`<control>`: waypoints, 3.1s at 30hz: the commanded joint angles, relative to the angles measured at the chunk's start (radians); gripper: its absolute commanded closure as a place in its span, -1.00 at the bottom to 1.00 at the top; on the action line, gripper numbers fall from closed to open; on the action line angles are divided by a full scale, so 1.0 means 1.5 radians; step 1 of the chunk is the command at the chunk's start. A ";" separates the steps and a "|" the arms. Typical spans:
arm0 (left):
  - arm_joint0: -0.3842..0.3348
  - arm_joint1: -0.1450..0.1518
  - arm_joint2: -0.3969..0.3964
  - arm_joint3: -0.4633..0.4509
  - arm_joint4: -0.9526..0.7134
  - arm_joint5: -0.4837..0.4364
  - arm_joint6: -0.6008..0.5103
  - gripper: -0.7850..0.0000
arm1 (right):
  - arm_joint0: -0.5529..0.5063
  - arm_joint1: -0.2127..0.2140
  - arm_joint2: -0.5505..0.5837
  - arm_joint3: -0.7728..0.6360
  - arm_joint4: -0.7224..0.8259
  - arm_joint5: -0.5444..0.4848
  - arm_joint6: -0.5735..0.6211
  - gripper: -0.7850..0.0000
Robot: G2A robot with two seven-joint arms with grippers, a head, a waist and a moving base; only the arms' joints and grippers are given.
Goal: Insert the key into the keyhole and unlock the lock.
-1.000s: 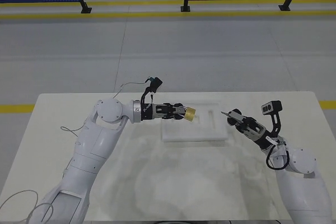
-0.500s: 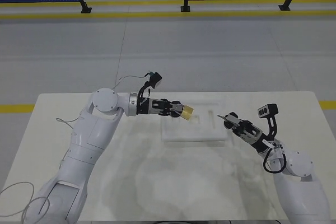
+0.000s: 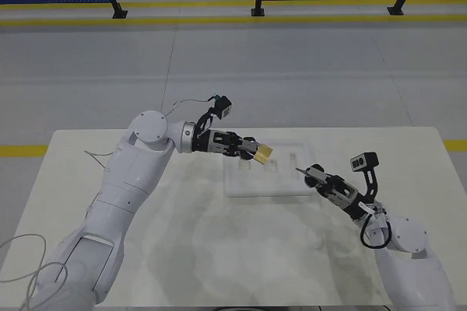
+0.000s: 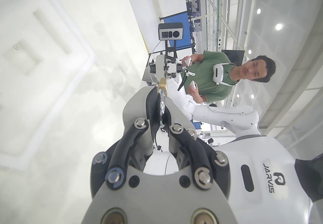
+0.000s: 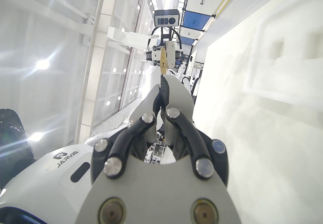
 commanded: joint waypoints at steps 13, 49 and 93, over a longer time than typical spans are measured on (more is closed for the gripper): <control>-0.017 -0.002 0.019 0.038 -0.020 -0.017 0.014 1.00 | -0.024 -0.007 -0.051 -0.036 -0.015 0.009 -0.119 1.00; -0.030 0.001 0.031 0.047 -0.025 -0.013 0.001 1.00 | -0.004 -0.012 -0.104 -0.073 -0.158 -0.011 -0.242 1.00; -0.003 0.012 0.023 -0.005 -0.008 0.017 0.032 1.00 | 0.028 -0.014 -0.139 -0.058 -0.135 0.029 -0.250 1.00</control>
